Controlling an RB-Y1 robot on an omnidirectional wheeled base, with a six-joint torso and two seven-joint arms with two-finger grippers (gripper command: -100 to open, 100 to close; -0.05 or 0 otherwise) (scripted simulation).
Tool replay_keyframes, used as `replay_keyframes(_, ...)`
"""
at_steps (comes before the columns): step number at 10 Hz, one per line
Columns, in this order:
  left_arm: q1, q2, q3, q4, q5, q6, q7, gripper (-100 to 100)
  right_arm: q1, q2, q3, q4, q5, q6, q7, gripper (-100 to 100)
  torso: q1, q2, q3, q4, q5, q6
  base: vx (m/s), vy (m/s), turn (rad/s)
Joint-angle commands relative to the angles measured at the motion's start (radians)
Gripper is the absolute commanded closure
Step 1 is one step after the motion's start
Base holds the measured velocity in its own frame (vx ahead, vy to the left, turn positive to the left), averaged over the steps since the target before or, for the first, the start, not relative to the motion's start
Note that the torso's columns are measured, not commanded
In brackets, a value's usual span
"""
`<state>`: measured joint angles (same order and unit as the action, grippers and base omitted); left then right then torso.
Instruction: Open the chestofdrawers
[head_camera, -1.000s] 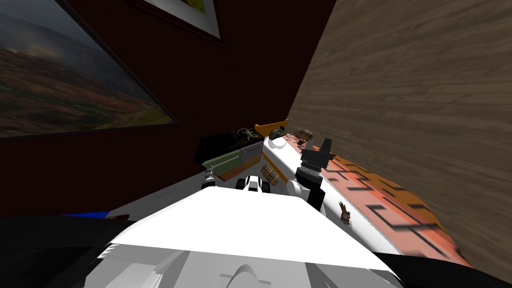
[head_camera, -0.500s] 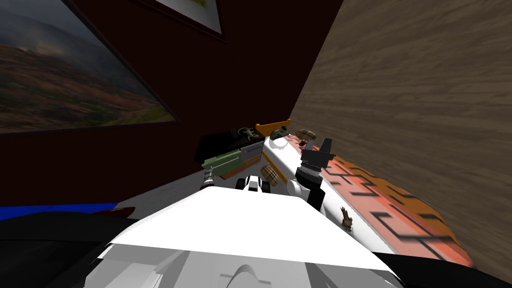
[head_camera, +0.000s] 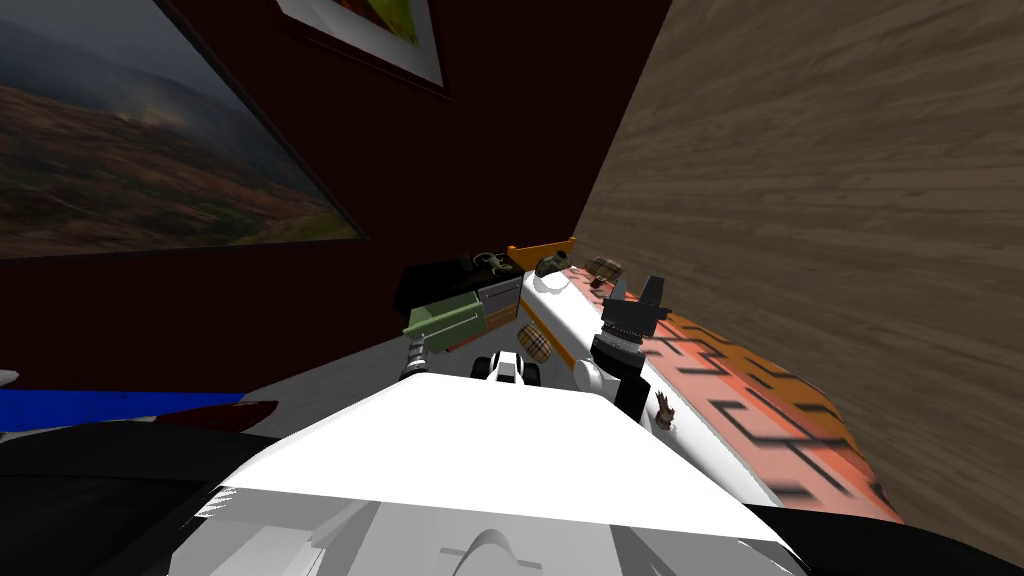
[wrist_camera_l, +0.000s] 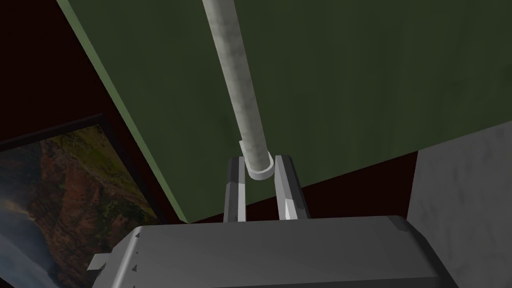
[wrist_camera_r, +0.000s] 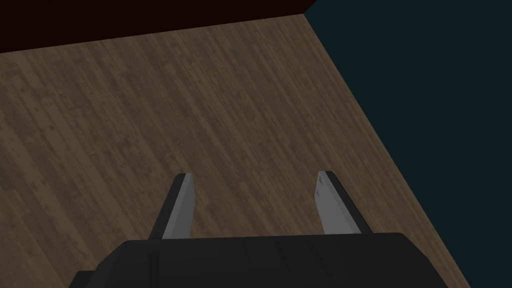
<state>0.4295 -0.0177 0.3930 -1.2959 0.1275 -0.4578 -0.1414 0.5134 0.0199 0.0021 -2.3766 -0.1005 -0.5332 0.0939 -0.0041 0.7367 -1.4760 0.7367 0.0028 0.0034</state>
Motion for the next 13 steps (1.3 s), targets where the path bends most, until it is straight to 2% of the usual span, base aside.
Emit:
replay_keyframes(1, 0.012, 0.013, 0.008, -0.044, 0.006, 0.043, 0.01, -100, 0.0, 0.0, 0.0, 0.0, 0.0, 0.0, 0.0, 0, 0.001, -0.002, 0.0, 0.0, 0.001, 0.002, -0.071, -0.088, -0.018)
replay_keyframes(3, 0.024, 0.026, 0.015, -0.094, 0.013, 0.089, 0.02, -100, 0.0, 0.0, 0.0, 0.0, 0.0, 0.0, 0.0, 0, 0.007, -0.005, -0.004, 0.001, -0.003, -0.002, -0.006, -0.034, -0.024)
replay_keyframes(9, 0.062, 0.064, 0.038, -0.244, 0.034, 0.227, 0.05, -100, 0.0, 0.0, 0.0, 0.0, 0.0, 0.0, 0.0, 0, 0.004, 0.002, 0.001, 0.002, -0.003, -0.003, -0.009, -0.035, -0.016)
replay_keyframes(10, 0.06, 0.056, 0.035, -0.23, 0.031, 0.21, 0.045, -100, 0.0, 0.0, 0.0, 0.0, 0.0, 0.0, 0.0, 0, 0.004, 0.001, 0.0, 0.002, -0.003, -0.003, -0.009, -0.016, 0.004)
replay_keyframes(11, 0.062, 0.057, 0.036, -0.233, 0.031, 0.216, 0.046, 0, 0.0, 0.0, 0.0, 0.0, 0.0, 0.0, 0.0, 0, 0.005, 0.0, 0.0, 0.001, -0.003, -0.003, 0.0, 0.0, 0.0)
replay_keyframes(13, 0.062, 0.057, 0.036, -0.232, 0.031, 0.216, 0.046, 0, 0.0, 0.0, 0.0, 0.0, 0.0, 0.0, 0.0, 0, 0.005, 0.0, 0.0, 0.001, -0.002, -0.003, 0.0, 0.0, 0.0)
